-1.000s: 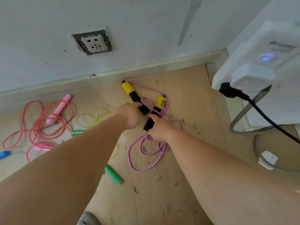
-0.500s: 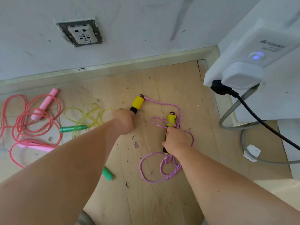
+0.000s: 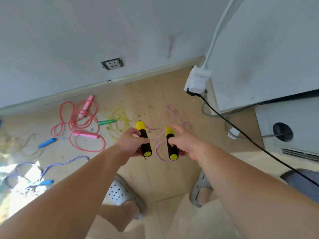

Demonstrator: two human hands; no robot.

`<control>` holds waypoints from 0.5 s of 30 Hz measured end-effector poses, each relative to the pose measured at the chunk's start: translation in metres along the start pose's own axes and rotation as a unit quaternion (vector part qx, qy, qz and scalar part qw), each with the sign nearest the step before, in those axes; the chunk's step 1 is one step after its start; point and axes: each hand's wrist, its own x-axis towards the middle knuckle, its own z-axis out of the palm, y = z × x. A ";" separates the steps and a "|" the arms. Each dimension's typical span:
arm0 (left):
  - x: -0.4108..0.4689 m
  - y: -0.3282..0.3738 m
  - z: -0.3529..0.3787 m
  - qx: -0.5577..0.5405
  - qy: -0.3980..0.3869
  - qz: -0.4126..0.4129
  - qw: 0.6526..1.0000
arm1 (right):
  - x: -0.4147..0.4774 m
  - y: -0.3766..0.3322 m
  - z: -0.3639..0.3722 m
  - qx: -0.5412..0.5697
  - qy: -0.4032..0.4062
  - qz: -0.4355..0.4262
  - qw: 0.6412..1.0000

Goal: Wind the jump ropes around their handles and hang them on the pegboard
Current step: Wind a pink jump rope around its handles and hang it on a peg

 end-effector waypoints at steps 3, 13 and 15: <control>-0.120 0.009 -0.018 -0.067 -0.009 -0.023 0.997 | -0.111 -0.014 -0.004 0.024 -0.019 -0.002 1.000; -0.449 0.113 -0.035 0.098 -0.068 0.101 0.988 | -0.434 -0.070 -0.020 -0.016 -0.014 -0.240 0.971; -0.496 0.123 -0.020 0.132 -0.058 0.146 0.979 | -0.479 -0.075 -0.027 -0.035 0.006 -0.310 0.950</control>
